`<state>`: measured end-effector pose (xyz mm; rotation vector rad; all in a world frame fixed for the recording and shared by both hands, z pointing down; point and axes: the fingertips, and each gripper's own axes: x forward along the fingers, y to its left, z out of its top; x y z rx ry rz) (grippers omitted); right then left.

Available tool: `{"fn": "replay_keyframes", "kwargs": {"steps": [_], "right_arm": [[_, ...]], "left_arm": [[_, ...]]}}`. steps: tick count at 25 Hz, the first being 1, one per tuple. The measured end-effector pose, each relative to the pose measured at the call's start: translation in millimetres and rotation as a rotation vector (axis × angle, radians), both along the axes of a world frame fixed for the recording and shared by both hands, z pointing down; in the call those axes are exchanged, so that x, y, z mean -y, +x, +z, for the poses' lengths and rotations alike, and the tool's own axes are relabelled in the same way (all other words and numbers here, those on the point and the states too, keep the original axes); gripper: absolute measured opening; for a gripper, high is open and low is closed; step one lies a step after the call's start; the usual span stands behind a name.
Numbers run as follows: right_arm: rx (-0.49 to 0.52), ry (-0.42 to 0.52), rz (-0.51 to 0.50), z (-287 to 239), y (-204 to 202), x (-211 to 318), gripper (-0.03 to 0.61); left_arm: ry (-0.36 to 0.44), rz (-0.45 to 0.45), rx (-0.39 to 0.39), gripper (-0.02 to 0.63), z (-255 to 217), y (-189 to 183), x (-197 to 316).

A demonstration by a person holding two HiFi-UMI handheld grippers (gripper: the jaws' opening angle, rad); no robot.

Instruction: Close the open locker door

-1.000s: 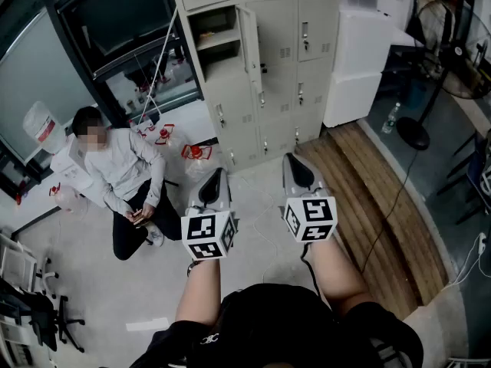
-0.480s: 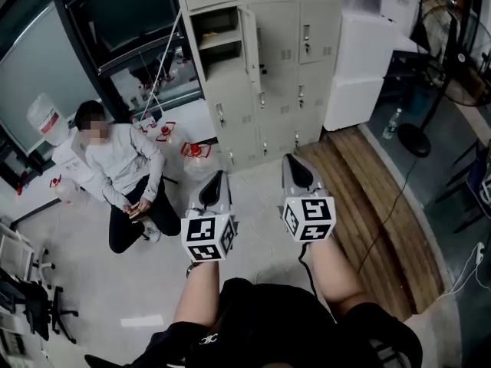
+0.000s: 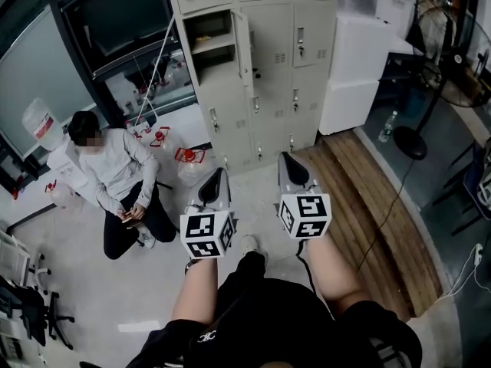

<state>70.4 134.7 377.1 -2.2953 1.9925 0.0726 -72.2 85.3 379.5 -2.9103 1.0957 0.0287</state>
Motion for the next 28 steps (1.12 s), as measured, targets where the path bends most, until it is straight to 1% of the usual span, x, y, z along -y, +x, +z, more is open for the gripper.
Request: {"fn": "replay_keyframes", "kwargs": {"steps": [4,8,12,16,19,28], "right_arm": [[-0.014,0.006,0.006,-2,12,17,0.011],[-0.024,0.009,0.014,-3,35,43,0.011],[-0.020,-0.001,0.019,1,57,78,0.011],[-0.015,-0.018,0.015,3,76,125,0.011],[-0.019,-0.029,0.008,0,90,168,0.011],[-0.013,-0.012,0.016,-17,133,284,0.011]], "left_arm": [[0.016,0.018,-0.012,0.000,-4,19,19],[0.027,0.035,-0.014,0.000,-4,44,44],[0.012,0.038,-0.011,0.000,4,64,79],[-0.015,0.035,-0.004,0.000,8,85,128],[-0.020,0.038,0.000,0.000,4,102,168],[-0.021,0.050,0.011,0.000,-7,145,285]]}}
